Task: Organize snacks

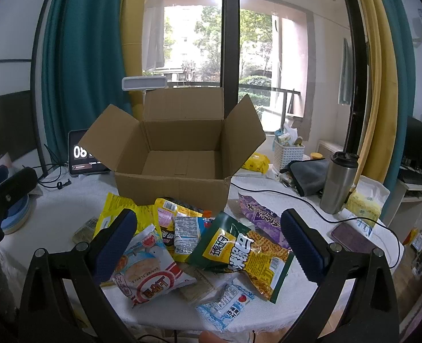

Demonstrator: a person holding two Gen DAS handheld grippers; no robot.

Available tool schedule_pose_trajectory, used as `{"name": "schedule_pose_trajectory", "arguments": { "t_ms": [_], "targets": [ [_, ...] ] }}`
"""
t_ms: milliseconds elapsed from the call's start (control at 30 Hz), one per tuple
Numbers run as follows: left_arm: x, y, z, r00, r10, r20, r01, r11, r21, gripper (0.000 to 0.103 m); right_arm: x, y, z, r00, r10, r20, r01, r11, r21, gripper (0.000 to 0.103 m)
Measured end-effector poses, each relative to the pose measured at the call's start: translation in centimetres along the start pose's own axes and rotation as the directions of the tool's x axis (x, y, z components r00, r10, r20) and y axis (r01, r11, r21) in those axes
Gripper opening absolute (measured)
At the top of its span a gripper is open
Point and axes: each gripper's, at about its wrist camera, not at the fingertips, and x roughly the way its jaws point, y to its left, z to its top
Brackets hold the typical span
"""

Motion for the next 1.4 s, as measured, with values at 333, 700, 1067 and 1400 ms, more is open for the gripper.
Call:
{"name": "schedule_pose_trajectory", "arguments": {
  "t_ms": [333,700,1067,1400],
  "targets": [
    [0.0,0.0,-0.1,1.0,-0.001,-0.001,0.001,1.0,-0.002,0.103,0.0,-0.1,-0.2,1.0,0.004,-0.003,-0.004,1.0,0.0,0.102],
    [0.0,0.0,-0.3,1.0,0.001,-0.005,-0.001,1.0,-0.003,0.103,0.0,-0.1,-0.3,1.0,0.006,-0.003,-0.006,1.0,0.001,0.102],
    [-0.1,0.1,-0.4,1.0,0.001,-0.005,-0.001,1.0,-0.004,0.103,0.0,-0.2,-0.4,1.0,0.004,-0.006,-0.004,1.0,0.0,0.102],
    [1.1,0.3,-1.4,0.998,-0.01,-0.062,0.013,0.999,0.034,0.103,0.7,-0.7,-0.8,1.0,-0.013,-0.006,0.013,1.0,-0.022,0.102]
  ]
}}
